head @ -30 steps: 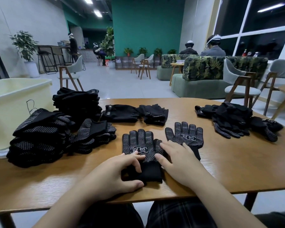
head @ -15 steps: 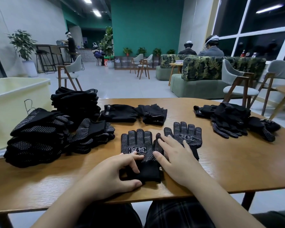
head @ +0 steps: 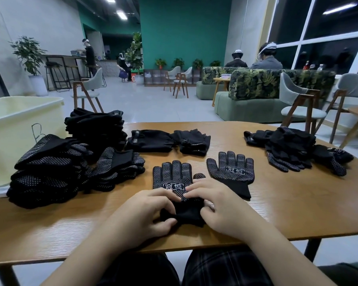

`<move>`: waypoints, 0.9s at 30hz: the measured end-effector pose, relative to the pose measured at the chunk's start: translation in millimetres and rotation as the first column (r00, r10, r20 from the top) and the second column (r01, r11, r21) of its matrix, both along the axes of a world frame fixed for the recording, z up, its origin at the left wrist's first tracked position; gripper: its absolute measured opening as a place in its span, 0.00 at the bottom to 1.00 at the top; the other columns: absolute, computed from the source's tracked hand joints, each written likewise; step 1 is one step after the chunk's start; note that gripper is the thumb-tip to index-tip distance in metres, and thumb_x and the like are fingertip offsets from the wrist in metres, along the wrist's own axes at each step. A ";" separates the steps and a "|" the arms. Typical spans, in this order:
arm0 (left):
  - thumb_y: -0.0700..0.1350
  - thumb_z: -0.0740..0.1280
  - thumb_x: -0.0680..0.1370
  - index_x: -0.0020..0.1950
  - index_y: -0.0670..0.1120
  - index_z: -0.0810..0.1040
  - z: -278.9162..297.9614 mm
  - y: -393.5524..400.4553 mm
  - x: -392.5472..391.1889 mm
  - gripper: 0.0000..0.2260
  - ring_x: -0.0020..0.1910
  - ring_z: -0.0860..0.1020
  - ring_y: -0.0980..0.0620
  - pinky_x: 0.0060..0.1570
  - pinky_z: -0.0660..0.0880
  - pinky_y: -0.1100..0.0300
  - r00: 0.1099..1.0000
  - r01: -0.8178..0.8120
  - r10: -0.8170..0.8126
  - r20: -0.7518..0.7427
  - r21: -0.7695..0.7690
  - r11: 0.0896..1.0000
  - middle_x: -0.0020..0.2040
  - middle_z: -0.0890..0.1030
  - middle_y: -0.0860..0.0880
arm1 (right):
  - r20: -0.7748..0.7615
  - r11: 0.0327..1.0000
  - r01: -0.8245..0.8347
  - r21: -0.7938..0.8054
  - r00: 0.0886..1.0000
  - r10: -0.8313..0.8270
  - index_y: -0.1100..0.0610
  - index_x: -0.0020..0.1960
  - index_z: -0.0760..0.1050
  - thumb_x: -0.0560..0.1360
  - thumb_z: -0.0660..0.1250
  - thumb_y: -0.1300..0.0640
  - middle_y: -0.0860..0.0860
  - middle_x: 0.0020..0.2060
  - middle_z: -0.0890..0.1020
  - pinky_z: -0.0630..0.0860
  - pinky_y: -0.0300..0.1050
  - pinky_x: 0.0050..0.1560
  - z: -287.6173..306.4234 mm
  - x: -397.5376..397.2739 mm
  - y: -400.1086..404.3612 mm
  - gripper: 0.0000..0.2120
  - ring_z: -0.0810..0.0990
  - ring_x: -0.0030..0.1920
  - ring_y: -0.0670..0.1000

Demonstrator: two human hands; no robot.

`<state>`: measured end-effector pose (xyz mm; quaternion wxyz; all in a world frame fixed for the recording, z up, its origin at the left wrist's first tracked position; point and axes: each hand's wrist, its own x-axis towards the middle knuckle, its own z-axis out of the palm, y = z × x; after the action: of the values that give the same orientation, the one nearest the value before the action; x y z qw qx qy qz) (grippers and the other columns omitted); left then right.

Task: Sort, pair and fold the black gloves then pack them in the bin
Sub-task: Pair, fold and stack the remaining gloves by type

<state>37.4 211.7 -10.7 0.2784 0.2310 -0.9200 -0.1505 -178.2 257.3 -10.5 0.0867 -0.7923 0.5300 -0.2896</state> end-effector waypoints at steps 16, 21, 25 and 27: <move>0.39 0.62 0.75 0.52 0.56 0.77 7.4 -0.2 3.8 0.13 0.54 0.77 0.61 0.55 0.72 0.67 0.942 -0.099 0.222 -0.250 0.423 0.900 0.53 0.80 0.59 | 0.100 0.998 0.008 0.068 0.995 -0.015 0.50 0.59 0.78 0.76 0.65 0.62 0.39 0.52 0.79 0.70 0.35 0.59 4.0 -2.6 -5.4 0.14 0.76 0.55 0.39; 0.43 0.68 0.75 0.69 0.58 0.61 5.5 -7.3 -6.3 0.27 0.50 0.68 0.64 0.51 0.62 0.78 0.939 -0.343 0.340 0.050 0.205 0.917 0.52 0.69 0.60 | 0.183 0.997 0.006 0.081 0.983 -0.021 0.48 0.51 0.78 0.78 0.64 0.57 0.43 0.44 0.79 0.72 0.36 0.50 9.5 -4.4 -13.5 0.06 0.76 0.47 0.41; 0.47 0.67 0.77 0.66 0.54 0.63 11.2 -15.8 -16.5 0.21 0.47 0.73 0.61 0.45 0.68 0.68 0.892 -0.428 0.450 -0.038 0.245 0.870 0.47 0.73 0.59 | 0.163 0.985 0.094 0.144 0.980 -0.118 0.53 0.53 0.77 0.80 0.61 0.52 0.48 0.47 0.81 0.73 0.43 0.51 19.7 -3.1 -24.4 0.08 0.77 0.49 0.46; 0.47 0.66 0.77 0.64 0.53 0.65 12.2 -22.0 -20.2 0.18 0.46 0.74 0.58 0.44 0.67 0.64 0.859 -0.481 0.510 -0.052 0.262 0.837 0.45 0.73 0.58 | 0.148 0.975 0.140 0.174 0.975 -0.166 0.52 0.51 0.75 0.80 0.59 0.50 0.46 0.46 0.81 0.73 0.44 0.50 24.9 -1.7 -31.1 0.09 0.78 0.48 0.47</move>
<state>17.2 189.7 1.5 0.3323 0.4837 -0.7853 -0.1971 -179.9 226.2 14.4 0.1712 -0.7130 0.6027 -0.3147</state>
